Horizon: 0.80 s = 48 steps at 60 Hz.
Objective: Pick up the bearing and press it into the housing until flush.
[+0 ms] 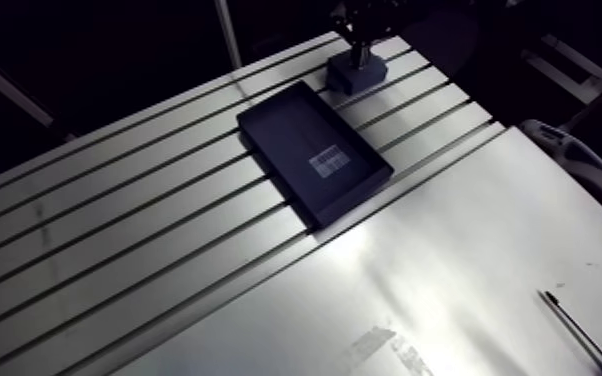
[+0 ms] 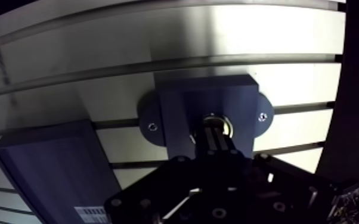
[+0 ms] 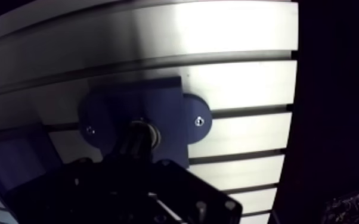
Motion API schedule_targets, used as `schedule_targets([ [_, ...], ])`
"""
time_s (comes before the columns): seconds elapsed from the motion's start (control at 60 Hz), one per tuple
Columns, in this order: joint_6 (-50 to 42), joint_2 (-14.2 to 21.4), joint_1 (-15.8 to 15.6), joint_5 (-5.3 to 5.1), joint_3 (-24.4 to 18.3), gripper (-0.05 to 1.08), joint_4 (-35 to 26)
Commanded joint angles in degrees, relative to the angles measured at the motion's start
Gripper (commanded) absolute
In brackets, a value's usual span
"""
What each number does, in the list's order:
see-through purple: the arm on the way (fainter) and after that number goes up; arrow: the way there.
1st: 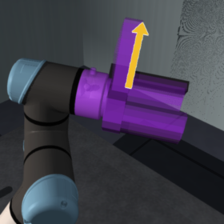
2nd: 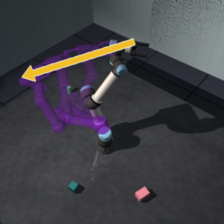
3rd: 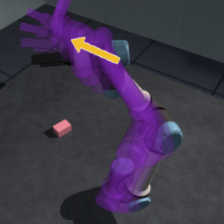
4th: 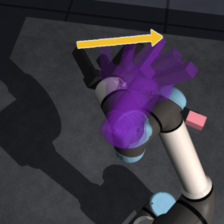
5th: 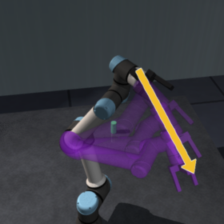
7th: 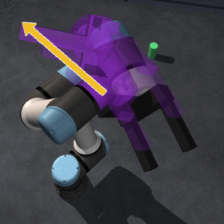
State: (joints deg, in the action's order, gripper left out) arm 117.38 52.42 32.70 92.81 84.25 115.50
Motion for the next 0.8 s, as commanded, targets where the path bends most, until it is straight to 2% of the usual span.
schedule_targets([
  [0.017, 0.00, -0.01, 0.01, 0.05, 0.08, 1.08, 0.03],
  [0.5, 0.00, 0.24, 0.00, 0.05, 0.34, 1.08, -0.04],
  [0.8, 0.00, 2.22, -0.09, -0.04, 0.17, 1.08, -0.23],
])
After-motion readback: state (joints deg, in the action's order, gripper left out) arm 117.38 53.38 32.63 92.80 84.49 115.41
